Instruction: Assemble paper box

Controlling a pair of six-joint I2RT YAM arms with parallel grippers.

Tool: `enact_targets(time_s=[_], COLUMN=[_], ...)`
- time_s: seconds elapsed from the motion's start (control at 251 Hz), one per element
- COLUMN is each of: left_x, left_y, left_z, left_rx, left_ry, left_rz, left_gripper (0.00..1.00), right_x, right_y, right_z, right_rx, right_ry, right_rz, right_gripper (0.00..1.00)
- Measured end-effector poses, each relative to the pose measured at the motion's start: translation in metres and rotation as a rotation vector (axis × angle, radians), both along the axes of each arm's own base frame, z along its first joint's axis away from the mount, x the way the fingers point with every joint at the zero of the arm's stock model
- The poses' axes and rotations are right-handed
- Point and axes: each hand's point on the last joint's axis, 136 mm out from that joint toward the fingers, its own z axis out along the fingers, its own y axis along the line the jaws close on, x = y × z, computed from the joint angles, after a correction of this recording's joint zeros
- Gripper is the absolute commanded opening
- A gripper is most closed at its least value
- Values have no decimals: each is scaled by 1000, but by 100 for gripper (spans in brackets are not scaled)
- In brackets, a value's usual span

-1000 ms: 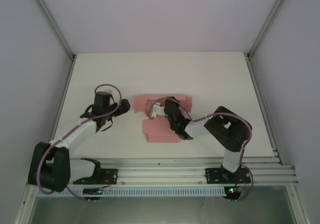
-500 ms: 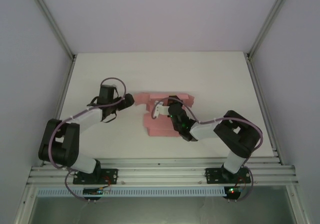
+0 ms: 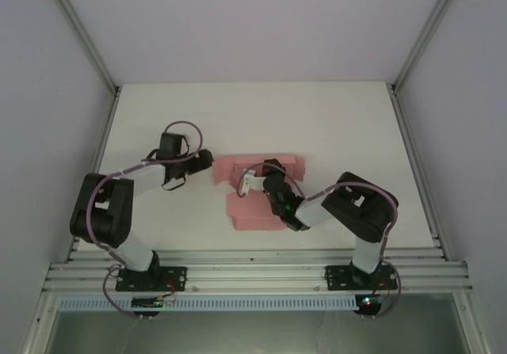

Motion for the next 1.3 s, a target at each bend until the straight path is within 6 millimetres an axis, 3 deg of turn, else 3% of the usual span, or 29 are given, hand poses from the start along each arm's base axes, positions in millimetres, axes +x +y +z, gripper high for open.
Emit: enact_targets(time_s=[0.084,0.192,0.383,0.499,0.902,1.122,1.301], left_x=[-3,-8,-39,-46,-50,-60,-64], left_y=[-17,-39,-72,-86,-104,-91,-83], left_z=[-1,9,17,23,23,20,33], left_rx=[-64,-137,-170,-175,-139,-85,-50], left_ry=[-3,-50,-97,-130,-174,-185,-237], left_rz=[-90,-194,-361,-425,-473,-441,-441], left_gripper=[73,69,62,53,52,50,49], right_x=[0,0,1,0,-4,-4,-4], right_y=[0,-1,-4,-5,-10,-15,-15], right_z=[1,2,7,8,12,16,15], right_rx=[0,-1,5,17,55,81,82], right_ry=[1,1,-2,3,45,53,61], right_rz=[-1,-4,-13,-15,-26,-39,-37], right_gripper=[0,0,0,0,0,0,0])
